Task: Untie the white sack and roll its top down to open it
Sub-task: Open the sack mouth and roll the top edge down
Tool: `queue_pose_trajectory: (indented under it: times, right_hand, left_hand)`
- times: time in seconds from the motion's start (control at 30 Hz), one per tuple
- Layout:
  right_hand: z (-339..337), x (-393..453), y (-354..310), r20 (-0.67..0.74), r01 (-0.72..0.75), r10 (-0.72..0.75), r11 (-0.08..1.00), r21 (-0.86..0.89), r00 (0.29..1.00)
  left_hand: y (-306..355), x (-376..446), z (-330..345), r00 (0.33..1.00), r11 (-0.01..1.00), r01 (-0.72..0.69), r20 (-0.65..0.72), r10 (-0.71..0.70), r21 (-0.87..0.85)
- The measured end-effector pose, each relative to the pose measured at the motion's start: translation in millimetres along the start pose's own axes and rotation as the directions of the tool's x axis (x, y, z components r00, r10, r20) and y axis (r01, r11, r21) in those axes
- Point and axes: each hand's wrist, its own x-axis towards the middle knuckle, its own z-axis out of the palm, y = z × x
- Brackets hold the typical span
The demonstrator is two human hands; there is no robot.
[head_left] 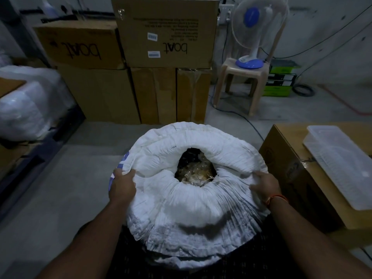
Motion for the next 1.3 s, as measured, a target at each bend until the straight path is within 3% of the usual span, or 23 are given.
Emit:
queue_pose_trajectory:
  times: [0.1,0.17,0.23,0.3,0.37,0.4,0.5,0.6,0.8,0.9,0.93,1.0,1.07,1.13,1.2,1.3]
  right_hand:
    - [1.4,-13.9,-6.9,-0.036,-0.003,0.003,1.0,-0.004,0.999]
    - [-4.3,-34.4,-19.7,-0.215,0.061,-0.071,0.997,-0.05,0.974]
    - [-8.6,-58.4,-33.0,-0.383,0.256,-0.296,0.954,-0.155,0.875]
    - [-6.5,-82.7,-43.3,-0.42,0.539,-0.585,0.809,-0.236,0.694]
    - [3.9,-105.8,-49.8,-0.282,0.756,-0.8,0.596,-0.27,0.529]
    - [12.6,-115.2,-51.7,-0.159,0.813,-0.861,0.508,-0.285,0.483]
    - [42.3,-128.4,-48.8,0.199,0.848,-0.851,0.405,-0.342,0.486]
    - [64.5,-126.5,-43.3,0.27,0.834,-0.833,0.343,-0.433,0.483]
    - [74.4,-118.1,-59.1,0.314,0.847,-0.835,0.291,-0.445,0.452]
    - [62.6,-121.3,-63.9,0.316,0.85,-0.831,0.305,-0.43,0.458]
    - [59.6,-120.1,-63.5,0.277,0.854,-0.845,0.331,-0.402,0.458]
    - [50.7,-115.2,-62.9,0.162,0.894,-0.886,0.403,-0.196,0.435]
    - [30.8,-109.1,-68.7,0.051,0.865,-0.867,0.498,0.063,0.495]
    - [9.7,-97.9,-77.8,-0.053,0.786,-0.802,0.565,0.252,0.594]
    - [-11.9,-82.1,-93.6,-0.068,0.662,-0.718,0.595,0.457,0.692]
    - [-37.5,-47.6,-124.6,0.036,0.425,-0.63,0.564,0.708,0.775]
  left_hand:
    - [13.7,-7.7,-0.1,0.999,0.994,-0.027,-0.026,0.03,0.104]
    - [30.4,-21.7,-9.1,0.983,0.99,-0.074,-0.157,0.093,0.121]
    - [43.7,-39.1,-14.1,0.915,0.96,-0.247,-0.293,0.276,0.135]
    - [52.5,-59.0,-12.4,0.797,0.839,-0.532,-0.267,0.541,0.113]
    - [55.4,-81.9,-4.3,0.652,0.659,-0.748,-0.096,0.752,0.081]
    - [54.2,-93.4,3.2,0.581,0.578,-0.811,0.004,0.814,0.096]
    - [45.2,-114.9,23.6,0.484,0.461,-0.875,0.264,0.834,0.147]
    - [37.5,-116.3,33.8,0.45,0.365,-0.89,0.398,0.8,0.272]
    - [39.7,-119.7,48.7,0.487,0.315,-0.858,0.449,0.749,0.406]
    - [48.1,-120.4,34.4,0.442,0.359,-0.897,0.509,0.739,0.258]
    - [51.6,-121.7,23.7,0.429,0.425,-0.893,0.557,0.711,0.145]
    - [56.4,-118.7,4.6,0.437,0.54,-0.837,0.484,0.758,-0.088]
    - [64.5,-106.0,-12.4,0.569,0.599,-0.75,0.189,0.801,-0.28]
    - [76.6,-82.3,-24.8,0.72,0.641,-0.66,-0.084,0.689,-0.393]
    - [95.8,-55.2,-39.3,0.828,0.688,-0.537,-0.148,0.541,-0.487]
    - [123.6,-10.8,-54.8,0.874,0.704,-0.462,-0.14,0.466,-0.539]
